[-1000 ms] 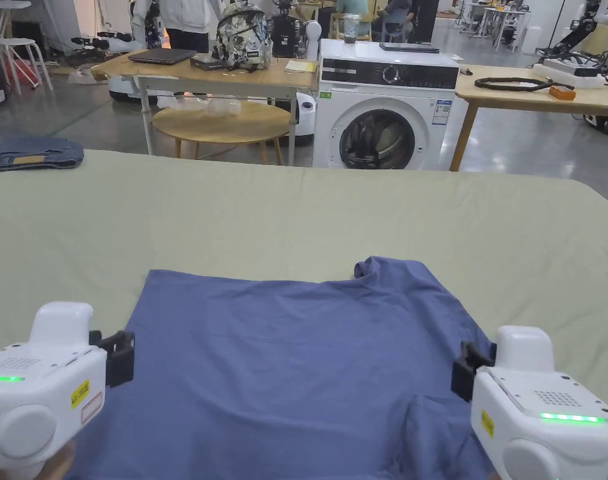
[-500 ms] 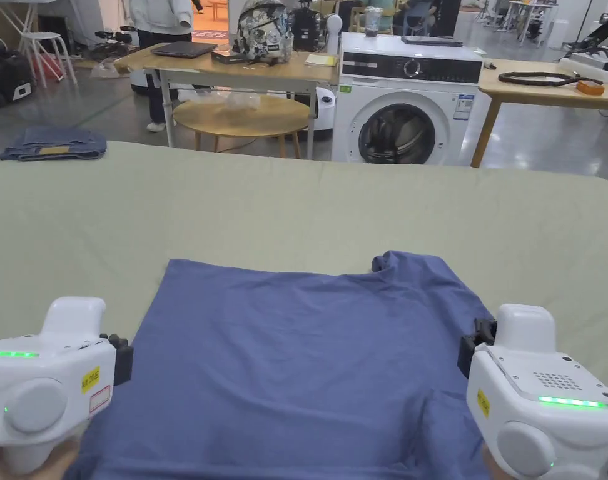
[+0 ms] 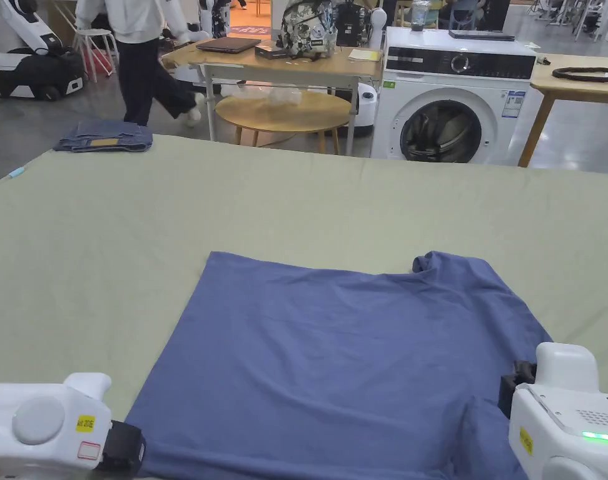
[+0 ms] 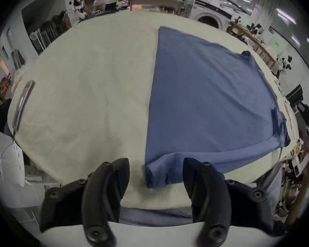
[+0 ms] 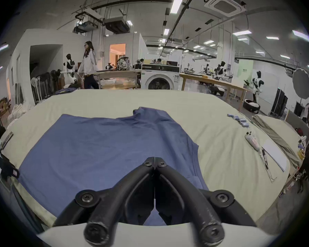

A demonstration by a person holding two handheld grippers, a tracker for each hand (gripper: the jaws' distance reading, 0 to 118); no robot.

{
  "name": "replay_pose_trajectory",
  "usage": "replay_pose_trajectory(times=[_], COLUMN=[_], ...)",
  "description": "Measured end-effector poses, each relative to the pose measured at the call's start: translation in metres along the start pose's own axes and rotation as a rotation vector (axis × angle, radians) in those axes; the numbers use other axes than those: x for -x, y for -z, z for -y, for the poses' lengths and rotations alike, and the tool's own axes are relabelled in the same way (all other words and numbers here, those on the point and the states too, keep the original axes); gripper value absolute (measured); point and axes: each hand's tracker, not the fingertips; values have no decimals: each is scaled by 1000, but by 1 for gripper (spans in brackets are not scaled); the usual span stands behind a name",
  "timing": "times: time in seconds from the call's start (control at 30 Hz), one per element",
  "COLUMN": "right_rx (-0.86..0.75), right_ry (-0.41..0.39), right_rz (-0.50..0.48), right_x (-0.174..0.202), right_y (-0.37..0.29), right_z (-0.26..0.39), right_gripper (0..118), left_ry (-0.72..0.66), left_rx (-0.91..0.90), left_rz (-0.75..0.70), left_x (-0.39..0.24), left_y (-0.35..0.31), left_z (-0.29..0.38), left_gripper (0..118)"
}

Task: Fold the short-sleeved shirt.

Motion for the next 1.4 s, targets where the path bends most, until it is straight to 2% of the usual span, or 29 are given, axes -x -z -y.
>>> replay_pose_trajectory(times=[0.2, 0.27, 0.33, 0.37, 0.4, 0.53, 0.57, 0.8, 0.87, 0.9, 0.97, 1.03, 1.07, 1.13, 1.17, 1.4], right_rx=[41, 67, 126, 152, 191, 296, 326, 538, 594, 592, 540, 540, 535, 540, 511, 428], right_ry=[-8, -10, -23, -27, -33, -21, -26, -7, 25, 45, 17, 11, 56, 6, -14, 79], right_rz=[9, 16, 25, 29, 36, 32, 44, 36, 2, -27, -7, -46, -109, -55, -61, -98], right_x=[-9, -15, -24, -28, -34, -58, -65, -91, -93, -93, -90, -88, -88, -84, -84, -93], right_y=[0, -2, -5, -5, -6, -10, -11, 0, 7, 9, 5, 2, 1, -3, -6, -19], right_z=[8, 10, 12, 13, 15, 24, 29, 73, 86, 91, 92, 85, 82, 77, 74, 24], right_gripper=[0, 0, 0, 0, 4, 70, 71, 71, 55, 52, 43, 32, 9, 9, 9, 8], left_ry=[53, 81, 80, 74, 69, 63, 63, 49, 54, 54, 57, 54, 56, 62, 64, 39], left_rx=[-17, -33, -44, -49, -51, -58, -60, -60, -59, -58, -58, -59, -58, -60, -65, -156], left_rz=[-116, -111, -91, -67, -57, -54, -49, -22, -25, -25, -24, -20, -18, -18, -15, 43], left_x=[-19, -26, -28, -27, -28, -28, -27, -24, -24, -25, -25, -23, -23, -23, -22, -18], left_y=[11, 9, 6, 7, 8, 5, 5, -1, -1, -1, -1, -2, -3, -7, -10, -41], left_z=[0, 2, 4, 4, 3, 7, 7, 9, 9, 9, 9, 9, 9, 8, 8, -13], left_gripper=[59, 39, 10, 1, 1, 1, 1, 1, 1, 1, 1, 1, 1, 1, 1, 0])
